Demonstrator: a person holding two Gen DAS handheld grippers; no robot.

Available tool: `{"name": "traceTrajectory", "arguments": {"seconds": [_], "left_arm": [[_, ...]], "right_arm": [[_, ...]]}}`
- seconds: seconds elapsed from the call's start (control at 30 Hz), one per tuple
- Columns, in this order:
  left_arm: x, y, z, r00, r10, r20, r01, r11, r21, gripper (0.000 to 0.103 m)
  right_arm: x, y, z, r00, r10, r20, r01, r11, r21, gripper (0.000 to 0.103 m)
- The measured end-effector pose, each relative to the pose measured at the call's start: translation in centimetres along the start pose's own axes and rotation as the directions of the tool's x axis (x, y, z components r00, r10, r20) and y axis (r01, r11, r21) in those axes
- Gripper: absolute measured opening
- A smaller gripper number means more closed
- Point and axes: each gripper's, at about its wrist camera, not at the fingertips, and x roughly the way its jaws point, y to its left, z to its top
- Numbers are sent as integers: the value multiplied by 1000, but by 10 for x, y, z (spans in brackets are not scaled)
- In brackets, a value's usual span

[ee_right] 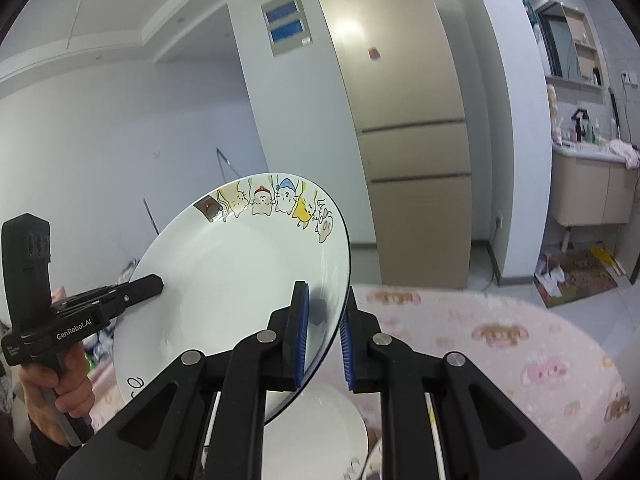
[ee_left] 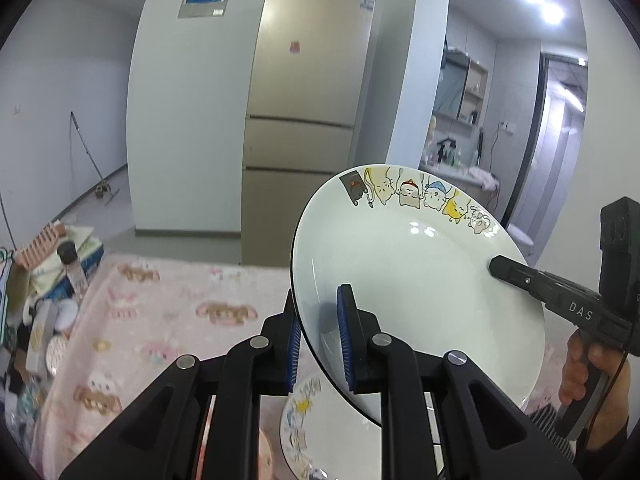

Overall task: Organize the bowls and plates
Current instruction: 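Carry the flat plate with both grippers over the other white plates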

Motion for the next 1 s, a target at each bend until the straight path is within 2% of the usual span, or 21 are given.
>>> {"name": "traceTrajectory", "arguments": {"seconds": [0.1, 0.2, 0.37, 0.5, 0.6, 0.8, 1.0], "left_arm": [[12, -4, -19, 999, -2, -38, 2, 1000, -3, 18], [30, -11, -34, 997, -16, -81, 15, 1000, -23, 19], [56, -20, -54, 991, -7, -135, 8, 1000, 6, 19], [75, -29, -71, 982, 18, -188, -11, 999, 35, 19], [88, -29, -84, 971, 11, -238, -5, 1000, 25, 20], [90, -28, -98, 961, 39, -272, -30, 999, 37, 20], [90, -24, -111, 951, 37, -306, -32, 999, 21, 20]], "right_arm": [[3, -13, -17, 999, 4, -37, -3, 1000, 27, 14], [4, -25, -30, 999, -24, -29, 25, 999, 29, 14], [16, -55, -50, 996, -23, -82, 30, 995, 90, 14], [31, -75, -67, 988, -9, -152, 30, 990, 138, 14], [38, -81, -77, 981, -21, -191, 49, 989, 143, 14], [52, -84, -89, 968, 6, -250, 33, 988, 149, 14], [59, -83, -96, 958, 9, -285, 33, 989, 145, 14]]}}
